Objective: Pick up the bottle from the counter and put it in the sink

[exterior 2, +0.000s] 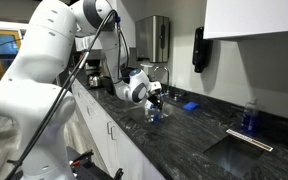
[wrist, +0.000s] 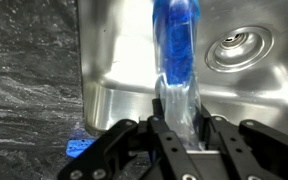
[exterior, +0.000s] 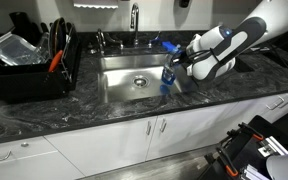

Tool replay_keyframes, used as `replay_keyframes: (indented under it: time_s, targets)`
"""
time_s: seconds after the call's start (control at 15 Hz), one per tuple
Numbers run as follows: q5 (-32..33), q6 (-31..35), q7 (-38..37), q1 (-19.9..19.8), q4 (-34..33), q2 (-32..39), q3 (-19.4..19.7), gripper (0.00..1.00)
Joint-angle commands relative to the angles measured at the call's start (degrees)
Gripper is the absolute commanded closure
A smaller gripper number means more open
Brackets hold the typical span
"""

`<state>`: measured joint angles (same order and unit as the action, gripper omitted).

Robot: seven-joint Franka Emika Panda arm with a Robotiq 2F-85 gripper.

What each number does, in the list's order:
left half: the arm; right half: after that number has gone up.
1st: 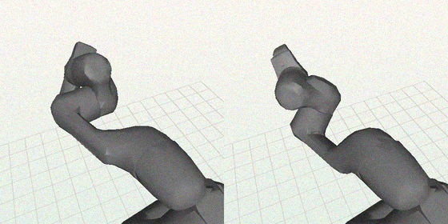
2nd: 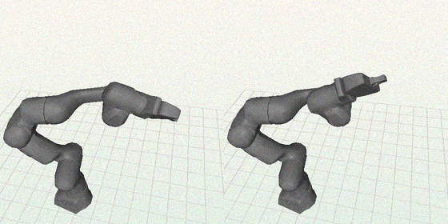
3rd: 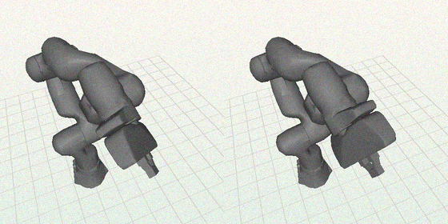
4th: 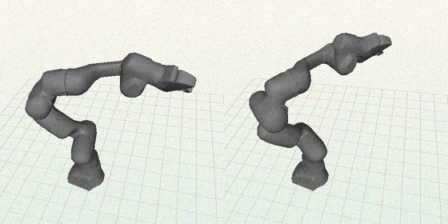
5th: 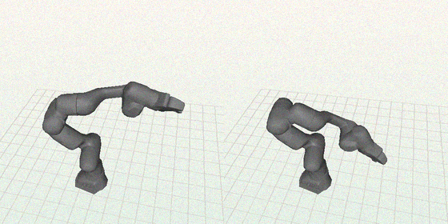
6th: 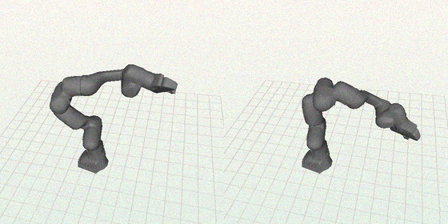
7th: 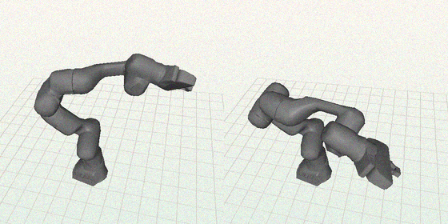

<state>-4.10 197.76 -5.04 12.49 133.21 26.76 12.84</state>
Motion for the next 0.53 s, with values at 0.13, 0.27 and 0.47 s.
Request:
replay_keyframes:
  time_s: [0.13, 0.27, 0.47]
  targets:
    - [-1.0, 0.29, 0.03, 1.16, -1.53, 2.09, 1.01, 0.42]
    - [-1.02, 0.14, 0.03, 1.18, -1.63, 2.38, 1.13, 0.31]
    - [-0.92, 0.2, 0.0, 1.02, -1.9, 2.34, 1.09, 0.07]
